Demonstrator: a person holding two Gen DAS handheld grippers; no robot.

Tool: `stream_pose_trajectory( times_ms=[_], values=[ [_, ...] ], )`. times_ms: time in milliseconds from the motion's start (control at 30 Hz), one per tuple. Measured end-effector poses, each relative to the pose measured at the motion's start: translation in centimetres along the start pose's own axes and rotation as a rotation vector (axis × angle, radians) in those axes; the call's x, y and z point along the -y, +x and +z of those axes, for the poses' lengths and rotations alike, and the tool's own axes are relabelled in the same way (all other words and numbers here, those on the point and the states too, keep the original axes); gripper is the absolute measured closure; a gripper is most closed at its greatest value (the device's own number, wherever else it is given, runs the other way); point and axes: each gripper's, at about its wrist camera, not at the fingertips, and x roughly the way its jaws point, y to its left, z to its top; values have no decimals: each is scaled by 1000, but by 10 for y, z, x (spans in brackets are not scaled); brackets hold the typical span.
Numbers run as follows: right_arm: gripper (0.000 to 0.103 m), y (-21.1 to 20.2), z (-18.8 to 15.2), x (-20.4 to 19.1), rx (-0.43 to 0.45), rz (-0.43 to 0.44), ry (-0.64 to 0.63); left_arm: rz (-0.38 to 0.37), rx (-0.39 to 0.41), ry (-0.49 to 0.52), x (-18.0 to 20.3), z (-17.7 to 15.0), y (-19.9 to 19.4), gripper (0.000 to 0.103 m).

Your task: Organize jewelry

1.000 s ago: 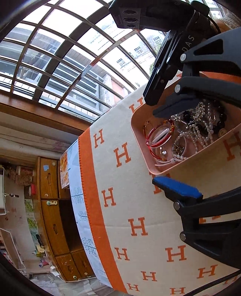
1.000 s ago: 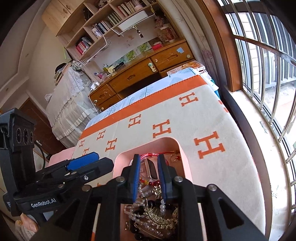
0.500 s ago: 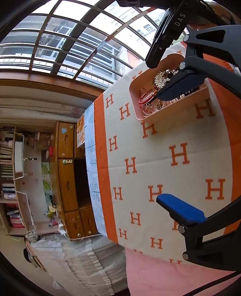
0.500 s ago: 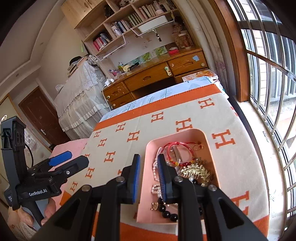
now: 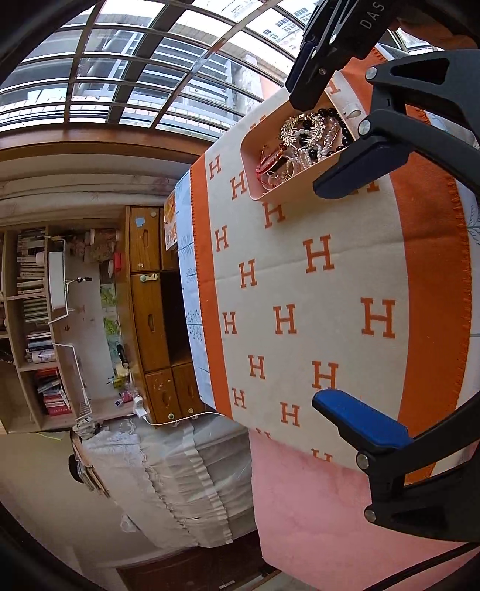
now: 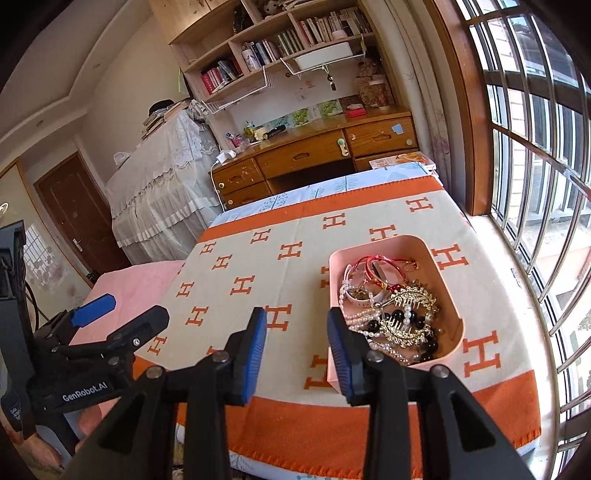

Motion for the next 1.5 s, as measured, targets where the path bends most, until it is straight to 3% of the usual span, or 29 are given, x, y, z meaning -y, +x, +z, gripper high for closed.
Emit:
stream_pose_trajectory(
  times_ms=[133,300,800,1500],
  values=[
    [65,-12,-1,-14,37,-19,-34,24,24,9,3,-1,-11,1],
    [54,-22,0,-27,70,-22,-60,25,50,-34,-2,-2,-22,1],
    [54,-21,-8,-46,62,-16,-106,20,41,-105,-16,-12,-24,1],
    [53,-24,-12,-48,57,-16,-116,8,22,-105,-13,-15,-27,1]
  ],
)
